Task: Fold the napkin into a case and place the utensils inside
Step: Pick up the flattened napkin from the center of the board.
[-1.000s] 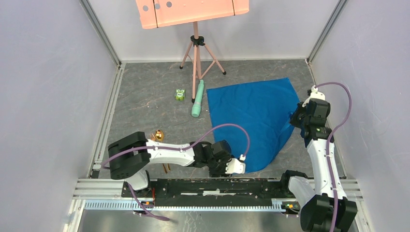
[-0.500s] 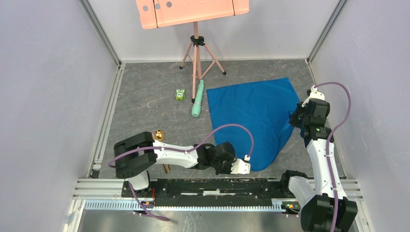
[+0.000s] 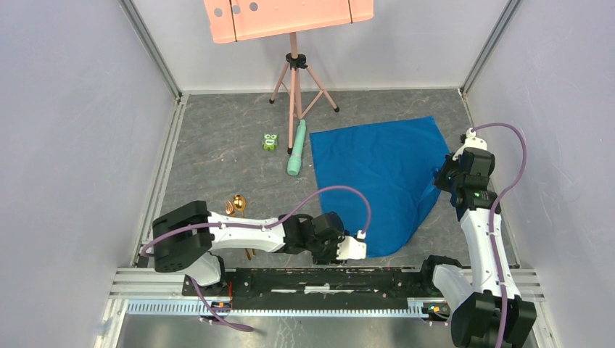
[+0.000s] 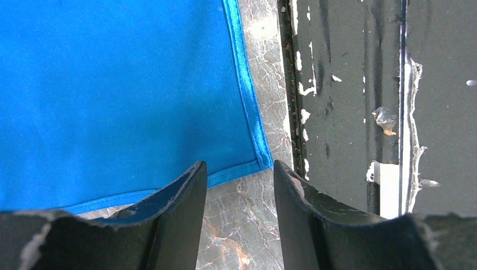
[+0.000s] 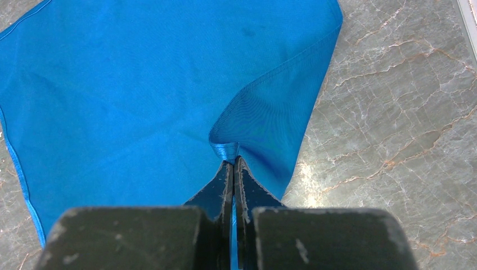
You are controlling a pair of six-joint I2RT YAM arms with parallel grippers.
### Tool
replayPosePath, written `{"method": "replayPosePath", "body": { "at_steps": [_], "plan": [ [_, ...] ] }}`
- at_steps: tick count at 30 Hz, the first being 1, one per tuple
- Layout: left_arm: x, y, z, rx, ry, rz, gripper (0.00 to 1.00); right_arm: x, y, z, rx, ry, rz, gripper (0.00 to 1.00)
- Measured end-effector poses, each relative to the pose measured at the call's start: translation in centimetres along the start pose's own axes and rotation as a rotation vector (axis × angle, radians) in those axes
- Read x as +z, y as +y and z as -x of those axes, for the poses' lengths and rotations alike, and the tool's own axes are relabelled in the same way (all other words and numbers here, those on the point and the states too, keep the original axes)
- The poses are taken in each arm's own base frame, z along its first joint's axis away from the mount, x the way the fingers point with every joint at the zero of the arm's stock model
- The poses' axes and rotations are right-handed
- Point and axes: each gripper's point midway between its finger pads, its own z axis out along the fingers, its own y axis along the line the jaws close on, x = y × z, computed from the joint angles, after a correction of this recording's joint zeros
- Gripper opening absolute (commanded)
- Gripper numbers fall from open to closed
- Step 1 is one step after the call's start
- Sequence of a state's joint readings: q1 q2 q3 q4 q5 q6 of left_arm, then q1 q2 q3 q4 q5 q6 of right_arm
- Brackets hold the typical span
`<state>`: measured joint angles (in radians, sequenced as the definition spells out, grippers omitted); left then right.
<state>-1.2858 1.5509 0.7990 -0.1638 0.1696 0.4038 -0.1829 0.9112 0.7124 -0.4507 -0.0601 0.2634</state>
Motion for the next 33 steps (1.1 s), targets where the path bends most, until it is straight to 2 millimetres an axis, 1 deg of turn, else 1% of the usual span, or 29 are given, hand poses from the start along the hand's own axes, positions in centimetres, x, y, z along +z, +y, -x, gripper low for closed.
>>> {"method": "replayPosePath", "body": {
  "at_steps": [3,7,8,10,15,16,17,18,19,20,22,24,25,28,33],
  "plan": [
    [0.2,-0.1,-0.4,-0.007,0.013,-0.006,0.56,0.0,0.0,0.0,0.000,0.000,0.000,0.00],
    [0.9,-0.6,-1.1,-0.018,0.036,-0.028,0.56,0.0,0.0,0.0,0.000,0.000,0.000,0.01],
    [1.0,-0.6,-0.9,-0.022,0.029,-0.032,0.55,0.0,0.0,0.0,0.000,0.000,0.000,0.00],
    [1.3,-0.6,-0.7,-0.025,0.022,-0.036,0.50,0.0,0.0,0.0,-0.001,0.000,0.001,0.01],
    [2.5,-0.6,0.5,-0.037,-0.015,-0.057,0.25,0.0,0.1,0.0,-0.003,-0.001,0.004,0.00],
    [2.7,-0.4,0.7,-0.037,-0.022,-0.055,0.21,0.0,0.1,0.0,-0.003,-0.002,0.004,0.01],
    [2.9,-0.3,0.9,-0.036,-0.031,-0.051,0.18,0.0,0.1,0.0,-0.003,-0.002,0.004,0.01],
    [3.1,-0.2,1.1,-0.034,-0.038,-0.046,0.18,-0.1,0.1,0.0,-0.003,-0.001,0.004,0.01],
    [3.2,-0.1,1.2,-0.033,-0.043,-0.043,0.19,-0.1,0.2,0.0,-0.004,-0.001,0.005,0.00],
    [3.2,0.0,1.3,-0.033,-0.045,-0.040,0.24,-0.1,0.2,0.0,-0.004,-0.002,0.005,0.00],
    [3.2,0.1,1.3,-0.032,-0.045,-0.034,0.38,-0.1,0.2,0.0,-0.005,-0.001,0.005,0.00],
    [3.1,0.3,1.3,-0.034,-0.045,-0.025,0.47,-0.1,0.2,0.0,-0.005,-0.002,0.005,0.00],
    [2.9,0.3,1.3,-0.038,-0.043,-0.023,0.49,-0.1,0.2,0.1,-0.005,-0.003,0.005,0.00],
    [2.3,0.2,0.6,-0.047,-0.020,-0.012,0.53,-0.1,0.2,0.2,-0.005,-0.004,0.006,0.01],
    [2.1,0.2,0.1,-0.049,-0.002,-0.007,0.52,-0.1,0.2,0.1,-0.005,-0.004,0.006,0.00]
  ]
}}
